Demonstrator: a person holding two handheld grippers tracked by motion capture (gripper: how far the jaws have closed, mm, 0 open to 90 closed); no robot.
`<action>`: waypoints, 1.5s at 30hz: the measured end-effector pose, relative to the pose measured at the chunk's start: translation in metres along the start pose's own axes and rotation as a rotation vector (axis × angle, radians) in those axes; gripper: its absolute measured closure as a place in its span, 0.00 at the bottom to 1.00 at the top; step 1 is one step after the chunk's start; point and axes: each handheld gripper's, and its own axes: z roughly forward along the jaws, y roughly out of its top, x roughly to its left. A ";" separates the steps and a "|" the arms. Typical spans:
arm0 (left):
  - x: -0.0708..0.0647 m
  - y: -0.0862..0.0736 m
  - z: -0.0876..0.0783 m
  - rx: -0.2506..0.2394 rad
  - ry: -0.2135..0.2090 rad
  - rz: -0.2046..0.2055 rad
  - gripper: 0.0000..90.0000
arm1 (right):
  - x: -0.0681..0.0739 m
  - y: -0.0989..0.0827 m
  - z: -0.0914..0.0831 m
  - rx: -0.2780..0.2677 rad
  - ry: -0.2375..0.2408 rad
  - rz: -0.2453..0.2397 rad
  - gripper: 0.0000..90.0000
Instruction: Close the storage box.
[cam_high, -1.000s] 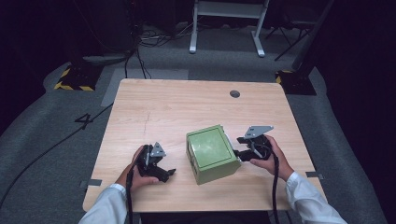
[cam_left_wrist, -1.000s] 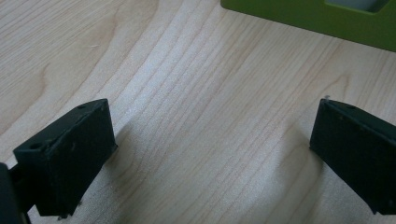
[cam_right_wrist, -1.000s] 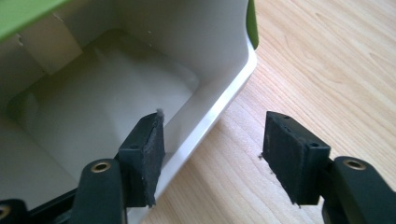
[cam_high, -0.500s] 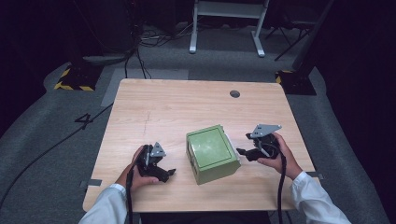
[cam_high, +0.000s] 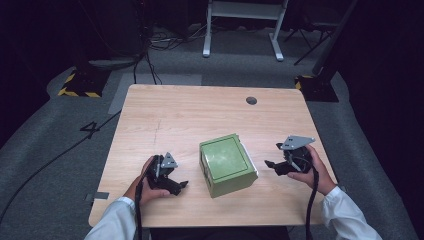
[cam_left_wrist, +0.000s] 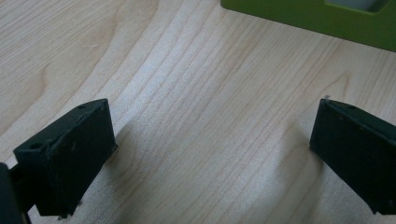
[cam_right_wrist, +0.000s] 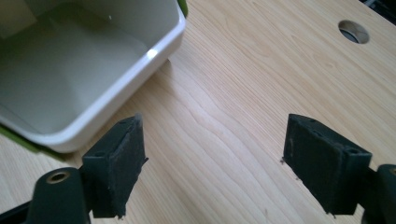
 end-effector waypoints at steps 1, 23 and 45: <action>0.000 0.000 0.000 0.000 0.000 0.001 0.00 | -0.001 -0.003 -0.002 -0.001 -0.003 -0.003 0.22; 0.000 0.000 0.000 0.000 0.000 0.000 0.00 | -0.028 -0.083 -0.027 0.073 -0.104 0.097 0.21; 0.000 0.000 0.000 0.002 0.001 -0.004 0.00 | -0.037 -0.151 -0.035 0.023 -0.108 0.312 0.17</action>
